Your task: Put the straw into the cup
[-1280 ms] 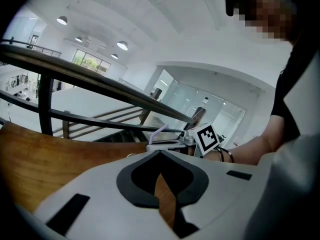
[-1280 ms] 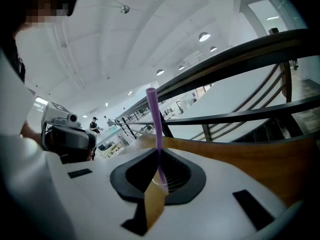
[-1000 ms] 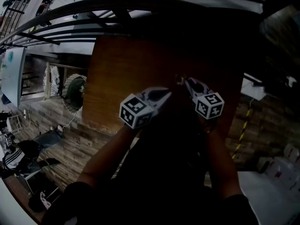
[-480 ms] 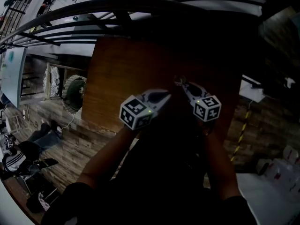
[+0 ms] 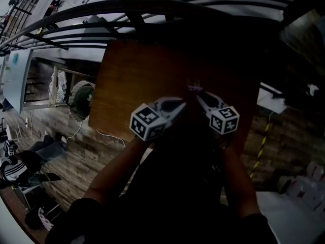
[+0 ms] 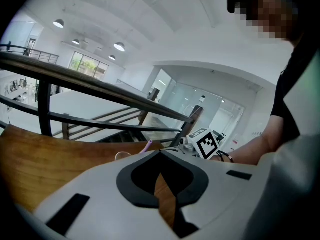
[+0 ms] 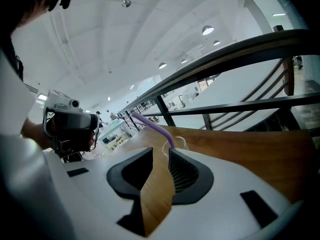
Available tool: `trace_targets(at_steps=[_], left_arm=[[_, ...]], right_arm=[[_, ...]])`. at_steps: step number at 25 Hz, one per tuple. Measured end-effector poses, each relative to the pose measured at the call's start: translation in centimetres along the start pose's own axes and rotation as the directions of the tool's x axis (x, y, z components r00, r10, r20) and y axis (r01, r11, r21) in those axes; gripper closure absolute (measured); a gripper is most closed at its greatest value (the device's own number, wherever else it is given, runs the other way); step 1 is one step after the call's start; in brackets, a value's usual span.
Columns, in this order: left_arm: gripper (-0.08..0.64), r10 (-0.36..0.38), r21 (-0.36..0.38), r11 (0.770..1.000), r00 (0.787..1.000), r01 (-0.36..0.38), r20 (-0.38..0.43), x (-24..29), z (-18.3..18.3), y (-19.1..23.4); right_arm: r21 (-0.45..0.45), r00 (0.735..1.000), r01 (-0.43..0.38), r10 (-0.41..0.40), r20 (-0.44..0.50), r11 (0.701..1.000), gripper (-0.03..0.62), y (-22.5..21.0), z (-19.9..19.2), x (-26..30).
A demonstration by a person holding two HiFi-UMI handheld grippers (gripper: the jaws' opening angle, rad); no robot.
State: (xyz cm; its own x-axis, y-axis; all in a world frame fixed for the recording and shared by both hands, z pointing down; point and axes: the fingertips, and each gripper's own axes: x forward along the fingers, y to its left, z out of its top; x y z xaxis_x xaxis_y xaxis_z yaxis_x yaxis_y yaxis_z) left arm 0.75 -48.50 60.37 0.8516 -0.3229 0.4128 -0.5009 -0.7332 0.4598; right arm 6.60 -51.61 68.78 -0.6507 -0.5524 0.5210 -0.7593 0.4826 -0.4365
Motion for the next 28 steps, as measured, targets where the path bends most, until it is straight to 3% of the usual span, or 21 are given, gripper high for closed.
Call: trace_targets(at_steps=[8,17,21,28], left_arm=[[0.549,0.045,0.046,0.998,0.998,-0.047,0.036,-0.8,-0.3,-4.4],[0.549,0.078,0.106,0.99,0.992,-0.088,0.101,-1.6,-0.5,-12.6],[0.549,0.092,0.108,0.988,0.984,-0.11,0.154,-2.4,0.1,-16.4],[0.549,0.137,0.114,0.979,0.958,-0.17,0.253,-5.2,0.6,-21.9]], right_arm=[[-0.043,0.999,-0.033,0.035,0.041,0.999,0.5,1.7,-0.7,-4.6],[-0.126,0.988,-0.072,0.089,0.129,0.989,0.5,4.7,0.1,-13.2],[-0.124,0.973,-0.123,0.144,0.178,0.985,0.502,7.0,1.2,-17.7],[-0.204,0.954,-0.156,0.202,0.224,0.966,0.536,11.2,2.3,-24.3]])
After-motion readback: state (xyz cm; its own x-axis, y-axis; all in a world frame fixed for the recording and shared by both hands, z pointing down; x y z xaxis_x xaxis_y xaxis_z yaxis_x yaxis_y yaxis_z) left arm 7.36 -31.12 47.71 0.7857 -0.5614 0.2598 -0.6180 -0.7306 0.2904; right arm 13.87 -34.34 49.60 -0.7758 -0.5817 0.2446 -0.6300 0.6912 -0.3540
